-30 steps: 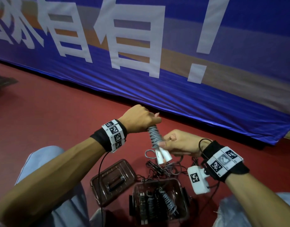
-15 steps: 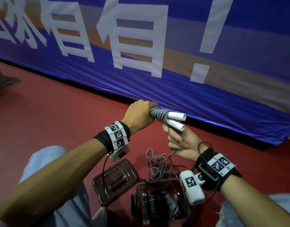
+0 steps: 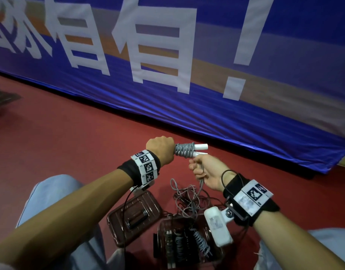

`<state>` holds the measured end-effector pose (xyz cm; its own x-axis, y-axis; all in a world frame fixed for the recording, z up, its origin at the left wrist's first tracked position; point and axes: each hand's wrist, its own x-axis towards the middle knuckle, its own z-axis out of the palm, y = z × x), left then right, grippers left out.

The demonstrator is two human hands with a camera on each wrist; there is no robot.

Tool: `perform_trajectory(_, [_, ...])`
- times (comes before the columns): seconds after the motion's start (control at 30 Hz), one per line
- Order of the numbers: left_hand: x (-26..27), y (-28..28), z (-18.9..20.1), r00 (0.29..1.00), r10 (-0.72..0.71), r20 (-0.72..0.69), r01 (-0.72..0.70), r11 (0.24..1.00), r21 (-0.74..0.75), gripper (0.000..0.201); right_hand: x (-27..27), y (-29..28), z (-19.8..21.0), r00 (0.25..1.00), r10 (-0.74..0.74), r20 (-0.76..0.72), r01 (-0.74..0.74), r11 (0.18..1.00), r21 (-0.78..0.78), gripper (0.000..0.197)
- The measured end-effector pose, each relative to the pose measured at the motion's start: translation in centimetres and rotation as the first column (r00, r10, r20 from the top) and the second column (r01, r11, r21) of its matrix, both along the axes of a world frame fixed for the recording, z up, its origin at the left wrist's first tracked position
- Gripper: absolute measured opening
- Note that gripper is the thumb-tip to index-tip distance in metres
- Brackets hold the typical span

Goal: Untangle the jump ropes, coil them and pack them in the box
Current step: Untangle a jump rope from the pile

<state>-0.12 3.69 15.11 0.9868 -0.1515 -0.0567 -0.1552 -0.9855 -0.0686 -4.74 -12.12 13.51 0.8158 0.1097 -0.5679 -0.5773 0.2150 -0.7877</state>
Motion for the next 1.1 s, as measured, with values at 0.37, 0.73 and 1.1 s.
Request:
perform_trajectory(0.37, [-0.9,-0.3,0.4,0.986,-0.133,-0.102,0.153,0.96,0.233,0.018,-1.5,-2.5,0.0,0.598,0.797,0.084,0.125,0.011,-0.992,0.037])
perform_trajectory(0.73, [-1.0,0.0,0.8,0.914,-0.374,-0.157,0.405,0.823,0.398,0.017,-1.0,-2.7,-0.8,0.48,0.865,0.143,0.233,0.032,-0.972,0.06])
perform_trajectory(1.1, [-0.3,1.3,5.0,0.675,-0.737,-0.035,0.646,0.567,0.511,0.004,-1.4,-1.5,-0.1,0.62,0.74,0.26,-0.347,0.556,-0.755,0.039])
